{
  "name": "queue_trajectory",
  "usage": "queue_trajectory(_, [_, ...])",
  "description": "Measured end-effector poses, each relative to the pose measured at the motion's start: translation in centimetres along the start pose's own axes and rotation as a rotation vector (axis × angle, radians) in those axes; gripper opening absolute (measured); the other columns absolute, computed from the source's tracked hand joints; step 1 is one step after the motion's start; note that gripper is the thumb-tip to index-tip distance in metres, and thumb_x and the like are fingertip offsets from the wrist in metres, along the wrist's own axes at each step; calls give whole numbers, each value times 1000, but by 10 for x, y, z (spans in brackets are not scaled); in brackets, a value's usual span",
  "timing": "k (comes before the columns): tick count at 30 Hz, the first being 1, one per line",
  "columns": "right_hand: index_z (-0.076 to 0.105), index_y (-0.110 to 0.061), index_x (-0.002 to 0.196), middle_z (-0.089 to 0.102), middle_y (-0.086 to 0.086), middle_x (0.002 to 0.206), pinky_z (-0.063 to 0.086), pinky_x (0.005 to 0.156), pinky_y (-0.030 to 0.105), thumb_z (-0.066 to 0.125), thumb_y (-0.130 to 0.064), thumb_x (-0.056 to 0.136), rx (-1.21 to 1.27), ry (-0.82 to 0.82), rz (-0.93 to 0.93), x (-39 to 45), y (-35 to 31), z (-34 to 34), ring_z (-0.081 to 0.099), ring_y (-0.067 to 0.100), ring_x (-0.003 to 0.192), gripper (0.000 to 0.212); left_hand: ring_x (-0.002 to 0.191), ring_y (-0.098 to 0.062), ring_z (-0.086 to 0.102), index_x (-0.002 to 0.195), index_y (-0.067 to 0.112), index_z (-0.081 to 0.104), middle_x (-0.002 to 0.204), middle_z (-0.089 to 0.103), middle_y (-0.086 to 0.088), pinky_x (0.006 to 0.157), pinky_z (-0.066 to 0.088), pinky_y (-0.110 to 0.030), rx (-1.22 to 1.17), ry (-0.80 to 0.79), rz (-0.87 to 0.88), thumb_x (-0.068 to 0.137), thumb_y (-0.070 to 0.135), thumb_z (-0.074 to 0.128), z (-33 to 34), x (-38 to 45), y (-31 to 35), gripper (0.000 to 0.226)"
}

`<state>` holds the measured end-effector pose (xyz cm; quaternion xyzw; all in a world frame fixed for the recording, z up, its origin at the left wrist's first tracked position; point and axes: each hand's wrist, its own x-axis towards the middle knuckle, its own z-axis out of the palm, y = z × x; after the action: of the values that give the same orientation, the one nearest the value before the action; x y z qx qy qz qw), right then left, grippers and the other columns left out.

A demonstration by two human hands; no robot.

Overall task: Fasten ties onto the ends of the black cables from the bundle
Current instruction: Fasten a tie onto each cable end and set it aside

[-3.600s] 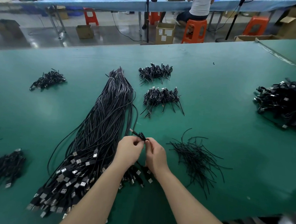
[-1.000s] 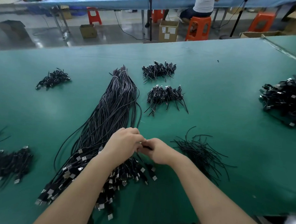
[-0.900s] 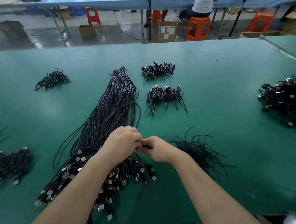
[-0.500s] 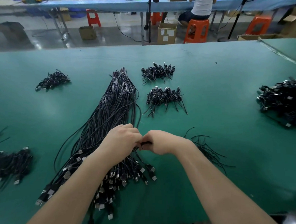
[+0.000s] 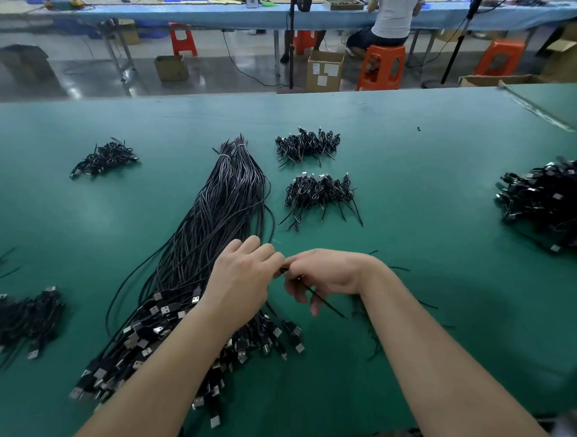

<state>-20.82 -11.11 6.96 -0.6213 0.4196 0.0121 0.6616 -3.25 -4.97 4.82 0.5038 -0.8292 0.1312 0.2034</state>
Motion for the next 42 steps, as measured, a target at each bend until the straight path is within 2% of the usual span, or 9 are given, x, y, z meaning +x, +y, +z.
queue_trajectory(4, [70,-1,109,60,5,79,54,55,30,28,-49,108,265,29,-13,-6,4,-5,57,17,69,63,70,-25,53,73,13,60,79,62,0,63,46,-36,-56,137,40,77,-4,71,3,-1,2,21])
queue_trajectory(12, [66,-10,100,66,-1,82,49,67,26,52,-25,105,598,186,-145,3,8,17,56,12,71,21,74,-18,57,76,7,65,81,63,4,62,50,-35,-326,254,-281,87,-2,72,4,-4,7,16])
queue_trajectory(20, [68,1,121,49,-3,70,41,64,22,66,-13,96,533,371,-252,6,13,21,40,10,63,29,73,-5,58,79,18,69,75,62,14,62,45,-16,-648,218,-589,88,10,75,4,-6,14,13])
queue_trajectory(23, [70,1,121,51,-6,61,40,60,22,66,-7,95,563,407,-332,9,15,23,38,9,57,27,54,-3,46,74,27,69,61,57,15,53,37,-16,-896,179,-822,91,16,74,8,-2,17,21])
queue_trajectory(26, [72,-2,117,72,3,82,55,70,24,65,-2,94,612,436,-425,12,13,30,57,11,69,24,65,-15,46,71,23,68,65,56,2,61,42,-32,-1180,217,-1046,93,15,71,12,4,21,24])
queue_trajectory(29, [72,-2,113,74,13,106,56,96,32,63,5,93,673,456,-493,13,16,33,69,24,99,23,73,-16,56,69,19,69,69,63,-1,71,49,-28,-1299,242,-1118,92,10,71,10,10,23,24])
queue_trajectory(36, [72,0,114,75,19,105,58,92,34,49,2,100,695,455,-480,2,17,24,72,27,97,27,55,-3,44,74,27,69,63,57,15,54,37,-18,-933,191,-801,90,14,75,2,10,17,21])
queue_trajectory(39, [68,-1,104,67,12,77,60,68,37,49,-29,105,710,407,-279,-5,10,17,68,26,68,33,69,-7,55,80,17,68,78,61,13,61,45,-19,-684,277,-484,89,5,73,-6,8,20,16])
queue_trajectory(42, [72,-12,79,55,2,65,51,56,28,59,-50,97,543,347,-142,-9,10,13,53,17,55,44,64,-18,55,81,9,67,83,60,8,58,48,-38,-545,324,-371,91,5,71,-5,5,23,11])
